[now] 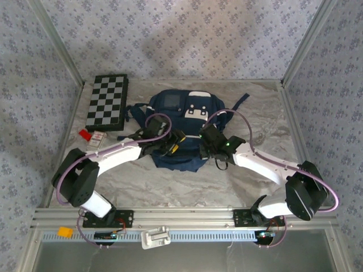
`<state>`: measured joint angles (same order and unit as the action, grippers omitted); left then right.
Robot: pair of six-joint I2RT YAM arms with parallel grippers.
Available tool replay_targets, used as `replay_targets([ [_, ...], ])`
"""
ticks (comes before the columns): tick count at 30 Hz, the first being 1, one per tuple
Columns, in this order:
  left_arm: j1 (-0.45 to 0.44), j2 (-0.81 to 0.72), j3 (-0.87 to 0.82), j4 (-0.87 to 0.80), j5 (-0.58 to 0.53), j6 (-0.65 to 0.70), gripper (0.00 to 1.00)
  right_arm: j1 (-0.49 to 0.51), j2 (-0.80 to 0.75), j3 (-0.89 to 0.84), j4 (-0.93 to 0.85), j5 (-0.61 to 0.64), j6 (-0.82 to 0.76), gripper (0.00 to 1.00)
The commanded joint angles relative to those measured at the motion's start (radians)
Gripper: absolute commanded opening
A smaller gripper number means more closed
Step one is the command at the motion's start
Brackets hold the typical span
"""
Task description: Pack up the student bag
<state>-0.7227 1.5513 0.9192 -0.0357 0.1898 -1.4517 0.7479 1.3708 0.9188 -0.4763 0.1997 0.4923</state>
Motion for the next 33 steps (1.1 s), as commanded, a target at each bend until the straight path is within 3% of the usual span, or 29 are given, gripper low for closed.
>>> replay_targets([
  [1,-0.025,0.023,0.002,0.065,-0.089,-0.145,0.53,-0.009,0.007,0.007,0.007,0.045,-0.018,0.0],
  [5,-0.03,0.042,0.017,0.027,-0.094,-0.173,0.5,-0.012,0.007,-0.003,0.02,0.038,-0.02,0.0],
  [8,-0.075,-0.023,-0.022,-0.012,-0.199,-0.206,0.56,-0.014,0.011,-0.005,0.024,0.037,-0.024,0.0],
  [14,-0.082,-0.102,-0.05,-0.047,-0.223,-0.241,0.65,-0.028,0.01,-0.021,0.041,0.022,-0.02,0.0],
  [25,-0.118,0.023,-0.004,-0.014,-0.217,-0.312,0.71,-0.039,0.013,-0.04,0.08,0.009,-0.012,0.0],
  [28,-0.1,0.072,0.054,-0.049,-0.219,-0.287,0.66,-0.041,0.019,-0.043,0.079,0.01,-0.014,0.0],
  [33,-0.071,0.112,0.114,-0.121,-0.241,-0.244,0.38,-0.047,0.026,-0.037,0.074,0.042,-0.028,0.0],
])
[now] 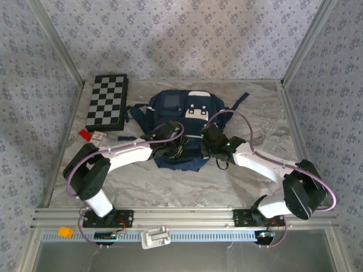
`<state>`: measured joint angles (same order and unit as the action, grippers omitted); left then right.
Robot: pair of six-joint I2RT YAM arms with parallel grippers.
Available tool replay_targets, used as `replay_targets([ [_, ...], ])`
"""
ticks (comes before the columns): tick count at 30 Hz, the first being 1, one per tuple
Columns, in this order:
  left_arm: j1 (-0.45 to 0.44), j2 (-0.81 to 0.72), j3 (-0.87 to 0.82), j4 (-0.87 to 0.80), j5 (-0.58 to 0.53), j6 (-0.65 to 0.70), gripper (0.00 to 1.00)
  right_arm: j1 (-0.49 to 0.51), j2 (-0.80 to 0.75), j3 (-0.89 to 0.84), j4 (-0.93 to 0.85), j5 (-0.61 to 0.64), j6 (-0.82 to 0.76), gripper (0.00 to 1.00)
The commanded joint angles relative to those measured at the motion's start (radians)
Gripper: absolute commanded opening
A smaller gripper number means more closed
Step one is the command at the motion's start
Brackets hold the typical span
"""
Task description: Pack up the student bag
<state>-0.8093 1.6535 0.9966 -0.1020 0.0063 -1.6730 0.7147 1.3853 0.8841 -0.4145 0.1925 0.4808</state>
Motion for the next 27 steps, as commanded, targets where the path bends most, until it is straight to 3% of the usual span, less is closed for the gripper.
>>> replay_targets([
  [1,0.019,0.009,0.034,-0.054,-0.06,-0.019,0.32,-0.014,0.016,0.0,0.012,0.06,-0.026,0.0],
  [5,0.044,0.001,0.035,-0.07,-0.029,0.027,0.09,-0.026,0.039,0.025,-0.009,0.115,-0.058,0.0],
  [8,0.066,-0.02,0.026,-0.057,0.01,0.1,0.0,-0.046,0.056,0.044,-0.046,0.174,-0.058,0.0],
  [11,0.092,-0.03,0.045,-0.129,0.024,0.221,0.0,-0.094,0.071,0.066,-0.048,0.191,-0.06,0.0],
  [17,0.132,-0.034,-0.011,-0.093,0.133,0.282,0.0,-0.16,0.123,0.13,-0.037,0.223,-0.082,0.0],
  [24,0.144,-0.075,0.0,-0.116,0.116,0.337,0.0,-0.159,0.137,0.16,-0.049,0.221,-0.11,0.0],
  [27,0.148,-0.095,0.021,-0.138,0.127,0.375,0.08,-0.177,0.126,0.168,-0.06,0.179,-0.114,0.02],
])
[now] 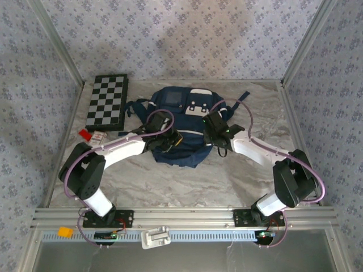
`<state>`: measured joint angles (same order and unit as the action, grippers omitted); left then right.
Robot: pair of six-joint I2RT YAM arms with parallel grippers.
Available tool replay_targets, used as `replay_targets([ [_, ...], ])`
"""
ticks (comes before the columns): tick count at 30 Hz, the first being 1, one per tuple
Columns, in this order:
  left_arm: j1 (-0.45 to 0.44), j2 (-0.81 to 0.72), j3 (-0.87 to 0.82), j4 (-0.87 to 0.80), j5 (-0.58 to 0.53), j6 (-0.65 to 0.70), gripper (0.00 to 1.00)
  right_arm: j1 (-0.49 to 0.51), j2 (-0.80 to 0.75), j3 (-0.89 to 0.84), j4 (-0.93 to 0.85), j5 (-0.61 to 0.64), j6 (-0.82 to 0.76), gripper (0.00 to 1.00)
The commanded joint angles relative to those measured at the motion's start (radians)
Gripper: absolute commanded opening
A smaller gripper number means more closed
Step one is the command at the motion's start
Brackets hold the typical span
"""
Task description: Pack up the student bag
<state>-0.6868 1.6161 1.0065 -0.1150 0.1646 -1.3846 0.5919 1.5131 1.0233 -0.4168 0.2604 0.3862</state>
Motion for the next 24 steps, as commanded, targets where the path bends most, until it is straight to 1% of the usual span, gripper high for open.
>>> replay_targets([
  [1,0.023,-0.065,0.022,-0.144,-0.031,0.104,0.12,-0.053,-0.017,0.031,-0.051,0.097,-0.032,0.08],
  [2,0.024,-0.076,0.026,-0.154,-0.031,0.116,0.19,-0.052,-0.034,0.029,-0.048,0.091,-0.036,0.15],
  [3,0.023,-0.091,0.024,-0.156,-0.032,0.143,0.3,-0.053,-0.056,0.028,-0.05,0.082,-0.034,0.25],
  [4,0.02,-0.109,0.023,-0.166,-0.036,0.169,0.38,-0.057,-0.083,0.025,-0.051,0.07,-0.03,0.32],
  [7,0.018,-0.183,-0.018,-0.195,-0.076,0.222,0.49,-0.072,-0.161,0.005,-0.044,0.054,-0.028,0.43],
  [9,0.024,-0.236,-0.043,-0.239,-0.13,0.262,0.57,-0.094,-0.209,-0.018,-0.032,0.042,-0.026,0.53],
  [11,0.039,-0.295,-0.055,-0.308,-0.216,0.337,0.67,-0.124,-0.246,-0.051,-0.013,0.042,-0.024,0.65],
  [13,0.076,-0.367,-0.064,-0.394,-0.338,0.433,0.79,-0.171,-0.279,-0.094,0.014,0.06,-0.007,0.83],
  [14,0.093,-0.398,-0.07,-0.424,-0.411,0.477,0.85,-0.195,-0.292,-0.115,0.032,0.072,-0.003,0.87],
  [16,0.154,-0.466,-0.106,-0.465,-0.585,0.558,0.99,-0.245,-0.32,-0.188,0.101,0.128,-0.022,0.91],
  [17,0.188,-0.495,-0.129,-0.46,-0.67,0.6,1.0,-0.263,-0.329,-0.218,0.137,0.165,-0.04,0.92],
  [18,0.229,-0.522,-0.165,-0.427,-0.76,0.646,1.0,-0.287,-0.336,-0.266,0.207,0.212,-0.067,0.94],
  [19,0.276,-0.539,-0.209,-0.372,-0.836,0.705,1.0,-0.314,-0.337,-0.301,0.267,0.229,-0.088,0.96],
  [20,0.323,-0.548,-0.245,-0.31,-0.87,0.751,1.0,-0.343,-0.331,-0.332,0.334,0.231,-0.11,0.97],
  [22,0.424,-0.547,-0.325,-0.136,-0.906,0.895,1.0,-0.404,-0.303,-0.406,0.489,0.244,-0.144,1.0],
  [23,0.46,-0.538,-0.365,-0.037,-0.911,0.964,1.0,-0.429,-0.286,-0.435,0.554,0.238,-0.161,1.0],
  [24,0.5,-0.521,-0.413,0.096,-0.901,1.056,1.0,-0.46,-0.269,-0.439,0.579,0.218,-0.191,1.0],
])
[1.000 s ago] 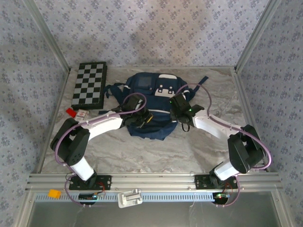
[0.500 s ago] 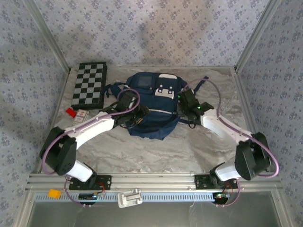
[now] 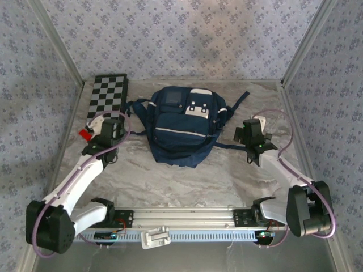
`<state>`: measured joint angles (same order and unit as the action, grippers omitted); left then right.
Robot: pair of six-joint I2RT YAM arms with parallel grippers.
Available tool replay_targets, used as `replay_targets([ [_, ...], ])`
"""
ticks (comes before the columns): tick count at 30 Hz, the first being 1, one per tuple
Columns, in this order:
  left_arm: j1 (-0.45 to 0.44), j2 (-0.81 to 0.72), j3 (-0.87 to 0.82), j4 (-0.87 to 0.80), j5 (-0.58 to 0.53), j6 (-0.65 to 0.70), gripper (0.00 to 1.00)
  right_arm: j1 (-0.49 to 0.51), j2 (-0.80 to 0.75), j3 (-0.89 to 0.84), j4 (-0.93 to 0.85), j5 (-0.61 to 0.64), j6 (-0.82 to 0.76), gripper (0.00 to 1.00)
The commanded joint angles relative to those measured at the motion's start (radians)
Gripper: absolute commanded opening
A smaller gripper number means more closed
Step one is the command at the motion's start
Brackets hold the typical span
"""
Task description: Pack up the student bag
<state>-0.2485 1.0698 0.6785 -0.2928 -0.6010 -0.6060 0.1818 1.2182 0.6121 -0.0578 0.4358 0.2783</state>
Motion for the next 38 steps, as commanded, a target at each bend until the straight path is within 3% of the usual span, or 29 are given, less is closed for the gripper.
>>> replay_targets([
  [1,0.099,0.048,-0.14,0.401,-0.124,0.342,1.0,-0.067,0.042,-0.039,0.27,0.026,-0.098,1.0],
  [5,0.217,0.146,-0.271,0.751,0.104,0.422,1.0,-0.099,0.113,-0.14,0.584,-0.078,-0.269,1.0],
  [8,0.234,0.234,-0.338,0.998,0.258,0.481,1.0,-0.152,0.175,-0.177,0.7,-0.241,-0.315,1.0],
  [12,0.234,0.329,-0.336,1.122,0.429,0.571,1.0,-0.167,0.312,-0.277,0.995,-0.354,-0.348,1.0],
  [15,0.231,0.46,-0.347,1.261,0.485,0.599,1.0,-0.201,0.306,-0.218,0.857,-0.387,-0.303,1.0],
  [16,0.227,0.479,-0.329,1.272,0.473,0.601,1.0,-0.222,0.307,-0.223,0.881,-0.415,-0.295,1.0],
  [18,0.239,0.46,-0.263,1.093,0.446,0.567,1.0,-0.219,0.307,-0.224,0.88,-0.401,-0.296,1.0],
  [21,0.255,0.462,-0.274,1.113,0.467,0.556,1.0,-0.193,0.307,-0.227,0.888,-0.359,-0.315,1.0],
  [38,0.253,0.463,-0.275,1.123,0.467,0.558,1.0,-0.212,0.307,-0.221,0.875,-0.401,-0.305,1.0],
])
